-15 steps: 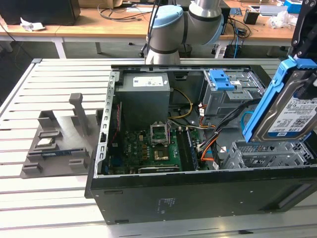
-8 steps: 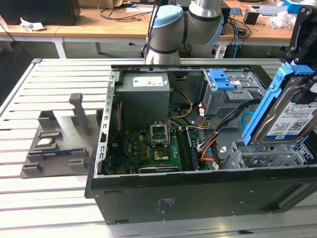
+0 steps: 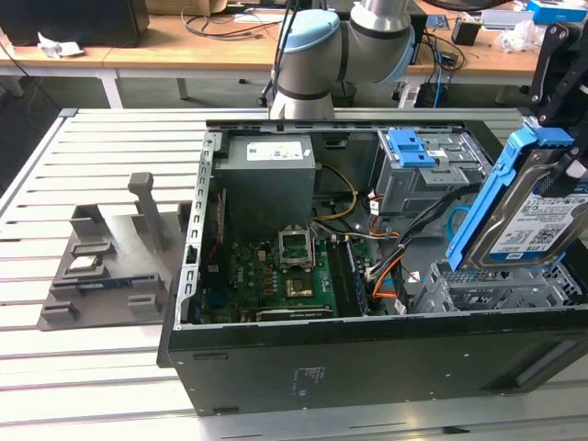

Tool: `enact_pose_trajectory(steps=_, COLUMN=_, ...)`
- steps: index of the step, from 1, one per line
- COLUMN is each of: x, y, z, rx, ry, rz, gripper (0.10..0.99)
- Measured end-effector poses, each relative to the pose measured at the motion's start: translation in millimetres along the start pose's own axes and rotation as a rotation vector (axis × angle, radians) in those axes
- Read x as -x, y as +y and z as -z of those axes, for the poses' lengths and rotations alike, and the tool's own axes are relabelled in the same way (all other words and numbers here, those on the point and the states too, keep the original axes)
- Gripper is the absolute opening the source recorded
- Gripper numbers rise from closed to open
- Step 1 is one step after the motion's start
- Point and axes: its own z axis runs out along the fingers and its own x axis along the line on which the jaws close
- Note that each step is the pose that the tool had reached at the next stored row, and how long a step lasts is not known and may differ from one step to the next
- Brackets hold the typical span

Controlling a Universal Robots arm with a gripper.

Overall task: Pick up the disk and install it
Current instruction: 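Pick up the disk, then insert the disk into the insertion slot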

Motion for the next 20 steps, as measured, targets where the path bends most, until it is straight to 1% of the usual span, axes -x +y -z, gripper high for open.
enact_pose_trajectory(steps=5, x=2.6, y=-1.3, z=-5.5, rx=0.0, ry=-0.0002, rz=0.0, gripper=0.369)
enact_pose_trajectory(steps=16, x=2.7, y=-1.4, z=-5.9, rx=0.0, ry=0.0, rz=0.0, gripper=0.369)
enact_pose_trajectory(steps=20, x=2.7, y=-1.5, z=-8.1, rx=0.0, ry=0.0, rz=0.0, gripper=0.369)
